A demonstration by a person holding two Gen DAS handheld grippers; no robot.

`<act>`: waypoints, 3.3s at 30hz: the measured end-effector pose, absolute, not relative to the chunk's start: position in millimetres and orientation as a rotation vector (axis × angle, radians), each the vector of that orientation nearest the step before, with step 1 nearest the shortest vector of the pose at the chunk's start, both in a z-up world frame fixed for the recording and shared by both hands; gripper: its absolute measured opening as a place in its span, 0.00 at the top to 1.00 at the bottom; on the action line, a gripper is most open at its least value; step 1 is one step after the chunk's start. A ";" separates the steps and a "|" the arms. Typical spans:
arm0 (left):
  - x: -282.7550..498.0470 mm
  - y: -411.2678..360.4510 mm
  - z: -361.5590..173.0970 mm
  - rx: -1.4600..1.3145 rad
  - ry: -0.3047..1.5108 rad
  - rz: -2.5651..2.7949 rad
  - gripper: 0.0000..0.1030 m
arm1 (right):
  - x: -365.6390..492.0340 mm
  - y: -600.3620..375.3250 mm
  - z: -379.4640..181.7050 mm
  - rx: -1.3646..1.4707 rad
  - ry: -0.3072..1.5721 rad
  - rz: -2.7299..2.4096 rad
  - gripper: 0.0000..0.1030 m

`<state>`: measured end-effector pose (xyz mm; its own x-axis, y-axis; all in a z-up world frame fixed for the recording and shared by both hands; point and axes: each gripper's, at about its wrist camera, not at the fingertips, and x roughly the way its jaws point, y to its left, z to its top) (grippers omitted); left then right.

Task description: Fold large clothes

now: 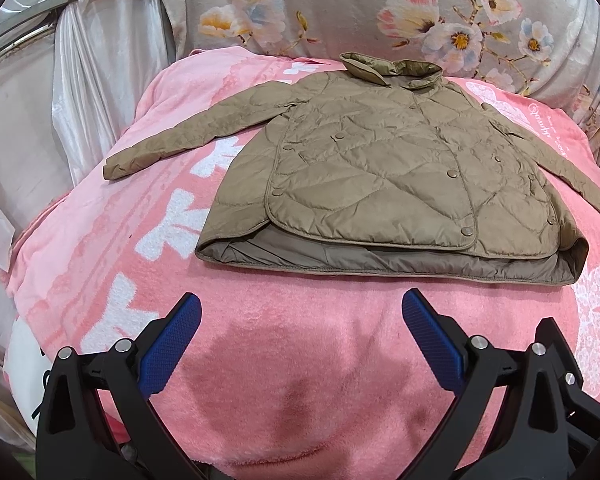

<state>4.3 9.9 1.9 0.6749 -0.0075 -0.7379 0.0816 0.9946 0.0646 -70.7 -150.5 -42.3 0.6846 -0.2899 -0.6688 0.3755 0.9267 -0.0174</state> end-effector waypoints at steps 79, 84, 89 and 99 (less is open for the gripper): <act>59.9 11.8 -17.7 0.066 0.887 -0.050 0.05 | -22.3 -244.8 -58.1 0.302 0.732 -0.385 0.10; 97.2 23.3 -15.5 0.049 0.864 -0.003 0.05 | 0.8 -339.4 -55.6 0.404 0.687 -0.501 0.10; 140.6 32.8 -26.8 0.041 0.886 0.041 0.05 | 26.6 -445.0 -65.9 0.584 0.622 -0.576 0.10; 183.2 56.9 -63.6 0.089 0.907 0.167 0.04 | 75.8 -585.0 -104.0 0.623 0.656 -0.851 0.10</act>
